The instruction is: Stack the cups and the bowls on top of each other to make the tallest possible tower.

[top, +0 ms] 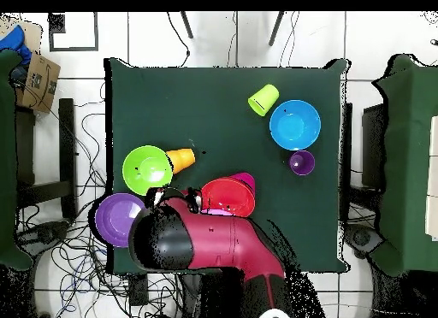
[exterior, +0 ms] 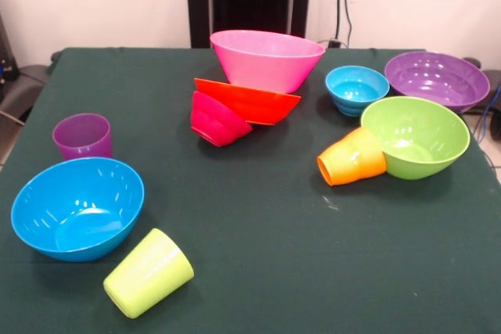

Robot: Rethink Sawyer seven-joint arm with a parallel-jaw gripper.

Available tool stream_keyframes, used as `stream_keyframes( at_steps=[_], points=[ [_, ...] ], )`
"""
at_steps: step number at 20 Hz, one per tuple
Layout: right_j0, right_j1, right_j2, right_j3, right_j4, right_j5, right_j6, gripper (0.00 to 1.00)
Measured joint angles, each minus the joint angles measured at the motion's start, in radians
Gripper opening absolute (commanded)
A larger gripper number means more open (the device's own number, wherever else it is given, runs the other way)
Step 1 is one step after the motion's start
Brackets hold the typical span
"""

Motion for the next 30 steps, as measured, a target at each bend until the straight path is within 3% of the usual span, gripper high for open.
stream_keyframes(
  at_steps=[18,30],
  points=[
    [0.05,0.012,-0.003,-0.04,0.0,0.0,0.0,1.0],
    [0.058,0.075,-0.008,-0.092,0.0,0.0,0.0,1.0]
  ],
)
